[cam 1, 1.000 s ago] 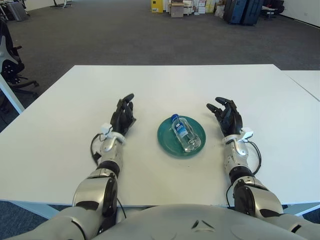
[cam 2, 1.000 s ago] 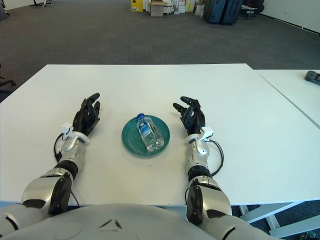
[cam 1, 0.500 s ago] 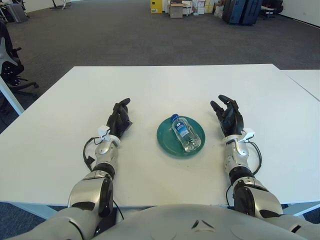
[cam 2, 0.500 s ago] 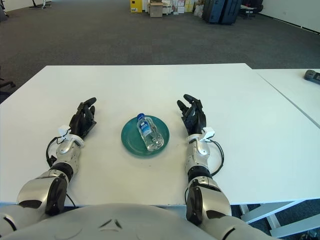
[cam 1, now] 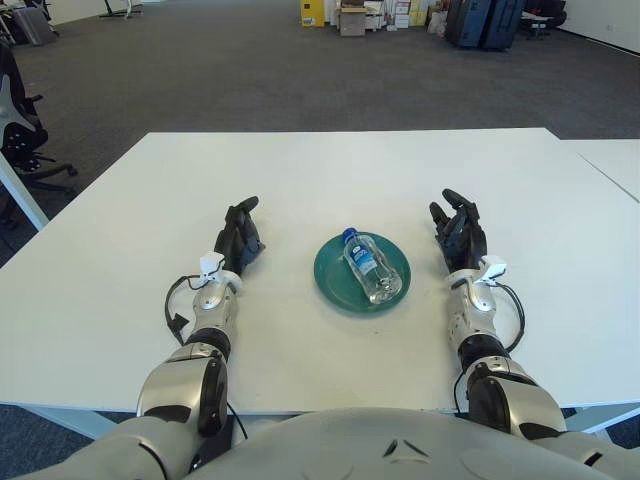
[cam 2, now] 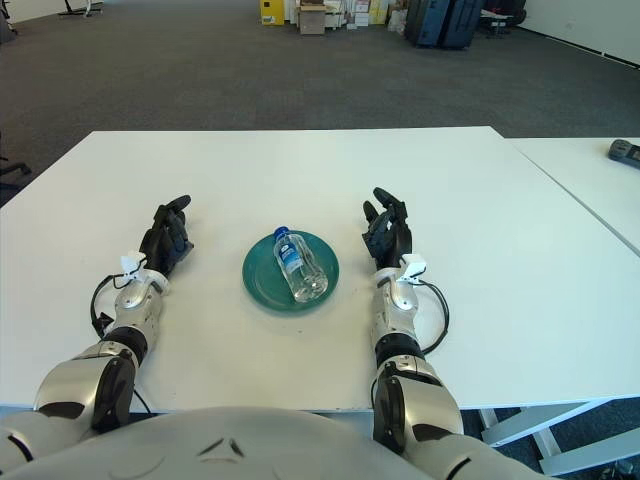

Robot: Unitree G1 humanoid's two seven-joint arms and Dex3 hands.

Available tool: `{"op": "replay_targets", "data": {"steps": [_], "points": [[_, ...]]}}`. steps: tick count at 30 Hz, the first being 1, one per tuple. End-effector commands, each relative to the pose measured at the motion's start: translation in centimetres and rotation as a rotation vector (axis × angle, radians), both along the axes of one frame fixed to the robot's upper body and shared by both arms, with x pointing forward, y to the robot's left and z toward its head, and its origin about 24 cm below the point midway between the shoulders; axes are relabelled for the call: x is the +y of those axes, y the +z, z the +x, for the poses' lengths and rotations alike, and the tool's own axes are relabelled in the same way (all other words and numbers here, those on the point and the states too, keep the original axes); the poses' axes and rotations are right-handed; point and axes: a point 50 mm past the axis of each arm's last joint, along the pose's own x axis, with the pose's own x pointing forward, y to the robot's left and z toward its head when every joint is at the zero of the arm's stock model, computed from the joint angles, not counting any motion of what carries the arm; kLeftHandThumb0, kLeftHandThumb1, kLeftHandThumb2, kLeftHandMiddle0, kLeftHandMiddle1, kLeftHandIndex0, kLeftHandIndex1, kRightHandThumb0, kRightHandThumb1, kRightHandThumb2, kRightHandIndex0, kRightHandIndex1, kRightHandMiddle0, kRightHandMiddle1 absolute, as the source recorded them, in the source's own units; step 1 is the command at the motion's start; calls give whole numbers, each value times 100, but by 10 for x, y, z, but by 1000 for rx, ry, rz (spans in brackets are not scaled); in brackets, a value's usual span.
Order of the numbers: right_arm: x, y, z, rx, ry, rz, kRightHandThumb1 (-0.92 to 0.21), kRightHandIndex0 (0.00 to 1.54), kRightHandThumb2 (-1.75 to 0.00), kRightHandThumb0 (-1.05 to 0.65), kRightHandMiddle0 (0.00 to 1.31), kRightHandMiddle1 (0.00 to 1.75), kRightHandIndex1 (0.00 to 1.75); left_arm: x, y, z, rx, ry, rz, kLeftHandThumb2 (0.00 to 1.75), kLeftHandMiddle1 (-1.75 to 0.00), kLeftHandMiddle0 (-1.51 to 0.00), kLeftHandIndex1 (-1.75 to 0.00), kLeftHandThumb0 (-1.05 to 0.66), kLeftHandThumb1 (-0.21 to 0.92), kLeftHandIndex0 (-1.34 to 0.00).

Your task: Put the bottle into the plate.

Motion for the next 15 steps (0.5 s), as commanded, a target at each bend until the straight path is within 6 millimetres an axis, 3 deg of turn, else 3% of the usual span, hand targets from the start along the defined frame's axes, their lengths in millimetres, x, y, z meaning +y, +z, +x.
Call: {"op": "replay_targets", "data": {"steps": [1,15], "points": [[-6,-26,-25,125,-20,-3,-92,27,-99,-80,0,66,0,0,-21,-18,116,9,10,98,0,-36,-85,-83,92,0],[-5,-28,-23,183,19,-46,-92,22,-92,-83,0,51,0,-6,-17,-15,87,-5,69,98,-1,-35,-80,-87,92,0]]}}
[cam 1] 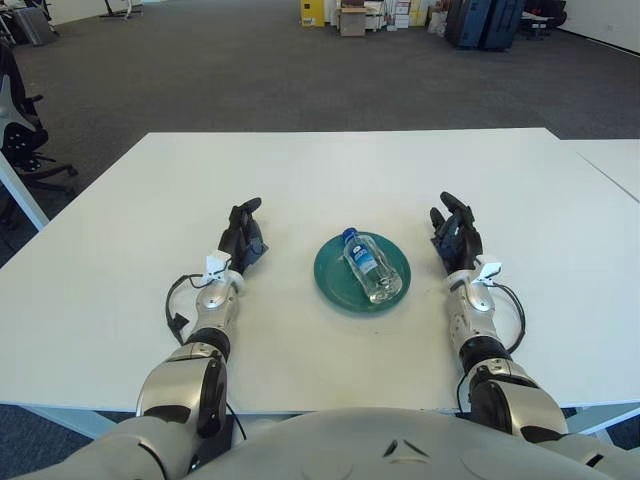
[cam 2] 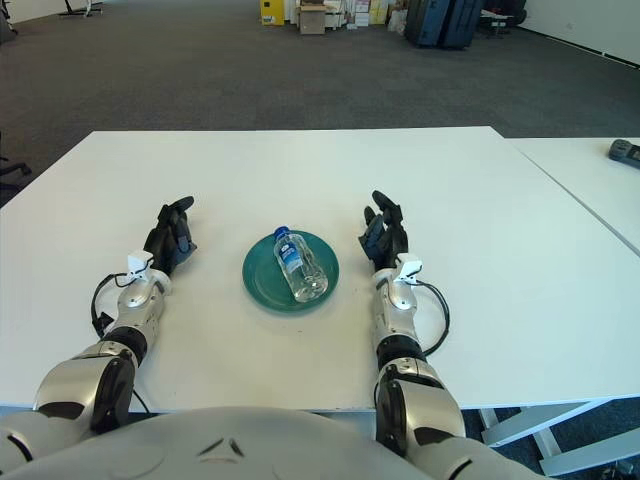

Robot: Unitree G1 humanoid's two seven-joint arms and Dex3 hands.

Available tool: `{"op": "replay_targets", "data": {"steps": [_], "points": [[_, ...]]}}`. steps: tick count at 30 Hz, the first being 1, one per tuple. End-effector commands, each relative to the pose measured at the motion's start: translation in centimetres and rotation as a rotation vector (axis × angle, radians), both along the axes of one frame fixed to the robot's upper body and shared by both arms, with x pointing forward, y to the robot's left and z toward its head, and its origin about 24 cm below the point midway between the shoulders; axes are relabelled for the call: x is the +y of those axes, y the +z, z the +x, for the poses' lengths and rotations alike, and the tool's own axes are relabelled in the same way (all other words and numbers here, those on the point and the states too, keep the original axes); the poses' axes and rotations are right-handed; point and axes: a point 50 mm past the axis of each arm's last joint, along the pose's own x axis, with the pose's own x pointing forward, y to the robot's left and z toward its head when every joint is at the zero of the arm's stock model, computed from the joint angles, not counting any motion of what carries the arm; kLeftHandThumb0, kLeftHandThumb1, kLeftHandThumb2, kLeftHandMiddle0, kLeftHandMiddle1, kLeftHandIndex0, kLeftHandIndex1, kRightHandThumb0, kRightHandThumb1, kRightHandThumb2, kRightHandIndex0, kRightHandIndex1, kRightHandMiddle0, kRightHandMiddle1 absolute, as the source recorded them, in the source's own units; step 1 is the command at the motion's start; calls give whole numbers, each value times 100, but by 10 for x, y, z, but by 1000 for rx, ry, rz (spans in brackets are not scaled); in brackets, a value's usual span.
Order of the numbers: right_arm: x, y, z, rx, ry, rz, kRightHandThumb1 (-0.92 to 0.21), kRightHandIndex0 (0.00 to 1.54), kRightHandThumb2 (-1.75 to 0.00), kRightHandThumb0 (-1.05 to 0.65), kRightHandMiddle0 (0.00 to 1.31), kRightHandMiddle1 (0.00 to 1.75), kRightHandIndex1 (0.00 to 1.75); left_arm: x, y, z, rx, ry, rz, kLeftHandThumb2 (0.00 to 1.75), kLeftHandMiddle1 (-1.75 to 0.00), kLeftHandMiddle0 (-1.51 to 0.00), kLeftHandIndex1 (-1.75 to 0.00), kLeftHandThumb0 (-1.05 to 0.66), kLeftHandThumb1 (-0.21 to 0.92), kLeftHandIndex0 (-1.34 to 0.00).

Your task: Put the bottle into the plate.

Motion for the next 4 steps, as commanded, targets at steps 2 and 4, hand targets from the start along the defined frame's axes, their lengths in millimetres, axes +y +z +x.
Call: {"op": "replay_targets", "data": {"steps": [2,4], "points": [[-5,-24,-22,132,-5,-22,-92,21,-91,-83,0,48,0,-3,-17,-15,80,4,4,98,-1,-35,-80,-87,92,0],[-4,-25,-21,149,3,-28,-92,20,-91,-83,0,45,0,-4,-16,-15,73,-1,4,98,-1,-35,-80,-87,92,0]]}}
